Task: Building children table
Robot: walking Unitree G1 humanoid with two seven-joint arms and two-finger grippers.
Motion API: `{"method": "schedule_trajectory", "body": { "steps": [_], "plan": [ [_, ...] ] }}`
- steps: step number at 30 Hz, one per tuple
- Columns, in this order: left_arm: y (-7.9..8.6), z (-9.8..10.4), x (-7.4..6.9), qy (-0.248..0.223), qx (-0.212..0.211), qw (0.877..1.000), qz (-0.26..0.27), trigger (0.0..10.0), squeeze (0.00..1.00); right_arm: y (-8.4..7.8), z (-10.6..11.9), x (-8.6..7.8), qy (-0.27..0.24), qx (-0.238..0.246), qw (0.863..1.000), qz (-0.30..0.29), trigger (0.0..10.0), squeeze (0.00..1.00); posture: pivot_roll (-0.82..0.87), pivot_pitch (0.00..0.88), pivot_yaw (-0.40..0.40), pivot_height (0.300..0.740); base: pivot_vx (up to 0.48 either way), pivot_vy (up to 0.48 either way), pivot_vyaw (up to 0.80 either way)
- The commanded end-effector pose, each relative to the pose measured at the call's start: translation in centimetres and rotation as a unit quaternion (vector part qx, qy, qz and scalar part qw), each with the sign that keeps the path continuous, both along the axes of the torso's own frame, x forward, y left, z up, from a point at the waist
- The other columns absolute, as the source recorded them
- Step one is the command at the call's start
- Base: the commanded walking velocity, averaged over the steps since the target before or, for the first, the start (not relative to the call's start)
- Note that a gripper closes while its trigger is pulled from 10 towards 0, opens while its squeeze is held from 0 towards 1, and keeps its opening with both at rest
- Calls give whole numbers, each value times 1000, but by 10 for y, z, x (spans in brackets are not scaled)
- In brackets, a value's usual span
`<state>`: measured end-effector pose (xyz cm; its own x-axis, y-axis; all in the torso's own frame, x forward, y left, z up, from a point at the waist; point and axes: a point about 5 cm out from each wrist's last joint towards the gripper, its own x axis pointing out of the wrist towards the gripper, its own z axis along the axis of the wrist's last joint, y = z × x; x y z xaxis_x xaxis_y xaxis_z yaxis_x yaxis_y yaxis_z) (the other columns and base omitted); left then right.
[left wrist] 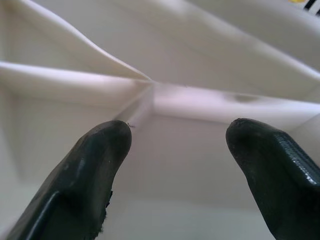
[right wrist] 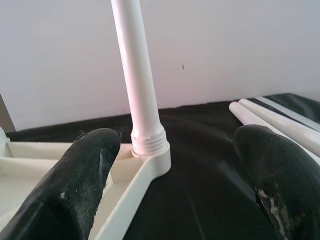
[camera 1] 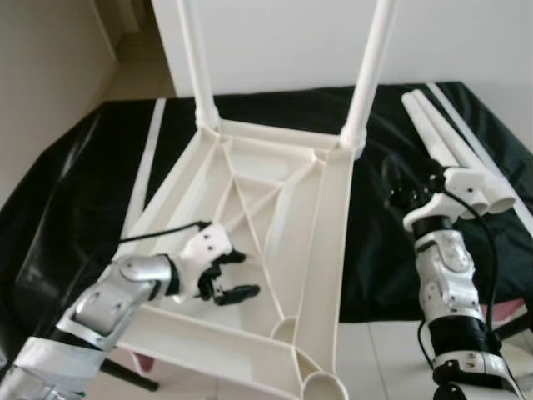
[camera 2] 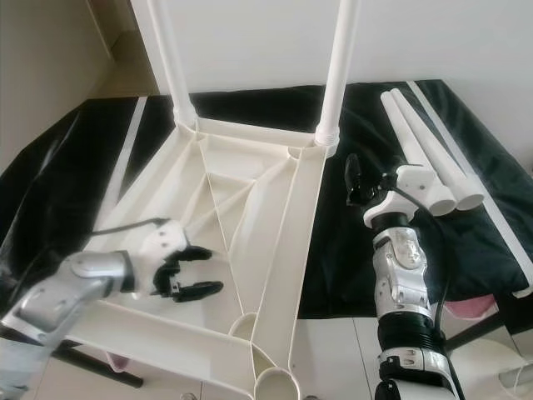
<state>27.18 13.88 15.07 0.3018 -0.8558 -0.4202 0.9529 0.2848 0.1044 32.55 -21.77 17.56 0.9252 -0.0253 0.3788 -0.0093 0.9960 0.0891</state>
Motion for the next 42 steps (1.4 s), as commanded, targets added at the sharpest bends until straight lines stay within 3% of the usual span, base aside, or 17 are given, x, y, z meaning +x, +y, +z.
{"method": "schedule_trajectory", "body": {
  "steps": [1,8,9,14,16,23,28,31,36,42],
  "plan": [
    [6,17,3,-27,-32,999,12,10000,0,2,-3,-2,9,4,1000,6,10000,0,-39,78,23,740,0,0,0],
    [9,26,3,-28,-63,998,6,10000,0,2,-3,-2,11,4,1000,7,10000,0,-39,76,26,740,0,0,0],
    [17,22,15,-43,-25,998,43,10000,0,1,-3,-2,13,3,1000,7,10000,0,-39,73,28,740,0,0,0],
    [21,8,29,-66,33,994,85,10000,0,1,-1,-2,14,1,1000,7,10000,0,-45,70,30,740,0,0,0],
    [22,-4,41,-88,79,985,127,10000,0,0,2,-3,13,0,1000,5,10000,0,-50,68,31,740,0,0,0],
    [18,-12,47,-91,94,979,154,10000,0,-1,3,-2,14,-1,1000,3,10000,0,-56,69,36,740,0,0,0],
    [16,-16,47,-87,92,981,147,10000,0,-1,3,-2,14,-2,1000,1,10000,0,-55,69,36,740,0,0,0],
    [11,-3,46,-101,39,986,128,10000,0,-2,3,-2,17,0,1000,0,10000,0,-52,68,36,740,0,0,0],
    [9,9,46,-105,-9,987,123,10000,0,-2,3,-1,18,1,1000,0,10000,0,-51,66,36,740,0,0,0],
    [10,10,48,-107,-11,986,130,10000,0,-2,3,-1,18,1,1000,0,10000,0,-52,66,36,740,0,0,0]
  ]
}}
